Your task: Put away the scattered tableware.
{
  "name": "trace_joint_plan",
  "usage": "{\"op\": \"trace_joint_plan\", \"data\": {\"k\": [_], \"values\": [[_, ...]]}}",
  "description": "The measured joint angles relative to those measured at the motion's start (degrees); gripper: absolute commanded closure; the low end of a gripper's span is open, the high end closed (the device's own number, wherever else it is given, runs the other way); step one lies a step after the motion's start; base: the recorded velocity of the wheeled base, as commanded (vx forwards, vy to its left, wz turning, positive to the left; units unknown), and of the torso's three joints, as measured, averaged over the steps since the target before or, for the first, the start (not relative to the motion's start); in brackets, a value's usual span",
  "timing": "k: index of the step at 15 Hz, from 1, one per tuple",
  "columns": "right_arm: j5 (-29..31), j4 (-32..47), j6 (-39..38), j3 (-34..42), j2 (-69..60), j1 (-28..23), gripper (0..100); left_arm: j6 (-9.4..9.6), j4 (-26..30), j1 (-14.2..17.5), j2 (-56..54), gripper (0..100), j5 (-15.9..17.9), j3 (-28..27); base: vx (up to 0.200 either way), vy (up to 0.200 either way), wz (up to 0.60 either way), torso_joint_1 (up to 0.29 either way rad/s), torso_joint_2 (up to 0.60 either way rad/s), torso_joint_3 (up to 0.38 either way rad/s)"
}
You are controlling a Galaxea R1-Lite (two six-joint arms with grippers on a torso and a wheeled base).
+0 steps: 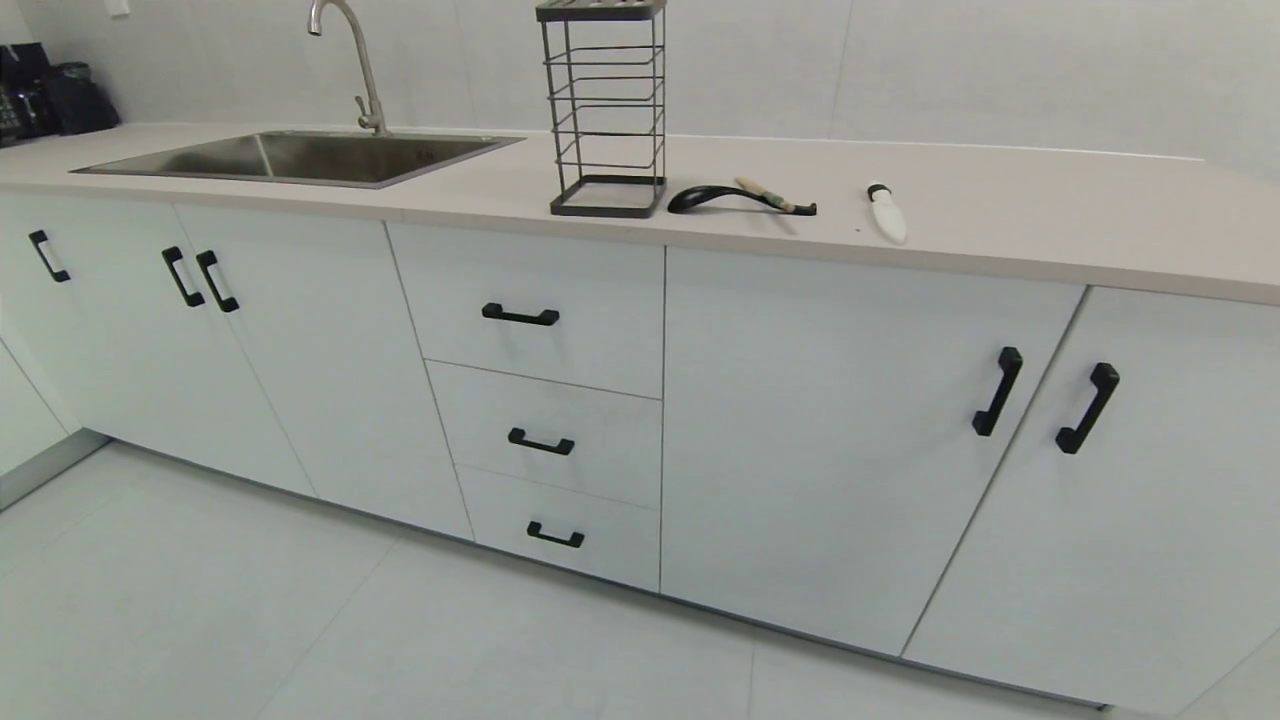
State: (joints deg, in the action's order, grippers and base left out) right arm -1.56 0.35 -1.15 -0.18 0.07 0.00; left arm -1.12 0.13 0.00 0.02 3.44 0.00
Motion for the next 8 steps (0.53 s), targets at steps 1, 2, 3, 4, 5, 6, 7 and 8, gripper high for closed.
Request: {"op": "trace_joint_plan", "data": {"k": [1, 2, 3, 4, 5, 6, 7, 8], "values": [[0.0, 0.0, 0.0, 0.0, 0.0, 0.0, 100, -0.05, 0.0, 0.0, 0.0, 0, 0.0, 0.0, 0.2, 0.0, 0.0, 0.007, 0.0, 0.002], [0.0, 0.0, 0.0, 0.0, 0.0, -0.1, 100, -0.02, 0.1, 0.0, 0.0, 0, 0.0, 0.0, 0.2, 0.0, 0.0, 0.002, 0.01, 0.002], [0.0, 0.0, 0.0, 0.0, 0.0, 0.0, 100, 0.11, 0.0, 0.0, 0.0, 0, 0.0, 0.0, 0.2, 0.0, 0.0, 0.002, 0.0, 0.002], [0.0, 0.0, 0.0, 0.0, 0.0, 0.0, 100, 0.48, 0.0, 0.0, 0.0, 0, 0.0, 0.0, 0.2, 0.0, 0.0, 0.007, 0.0, 0.002], [0.0, 0.0, 0.0, 0.0, 0.0, 0.0, 100, 0.72, 0.0, 0.0, 0.0, 0, 0.1, 0.0, 0.2, 0.0, 0.0, 0.002, 0.01, 0.002], [0.0, -0.1, 0.0, 0.0, 0.0, 0.0, 100, 0.9, 0.1, -0.1, 0.0, 0, 0.1, 0.0, 0.0, 0.0, 0.0, 0.0, 0.0, 0.0], [0.0, 0.0, -0.1, 0.0, 0.0, 0.0, 100, 1.01, 0.0, 0.0, 0.0, 0, 0.2, 0.0, 0.0, 0.0, 0.0, 0.0, 0.0, 0.0], [0.0, 0.0, -0.1, 0.0, 0.0, 0.0, 100, 0.96, 0.0, 0.0, 0.0, 0, 0.2, 0.0, 0.0, 0.0, 0.0, 0.0, 0.0, 0.0]]}}
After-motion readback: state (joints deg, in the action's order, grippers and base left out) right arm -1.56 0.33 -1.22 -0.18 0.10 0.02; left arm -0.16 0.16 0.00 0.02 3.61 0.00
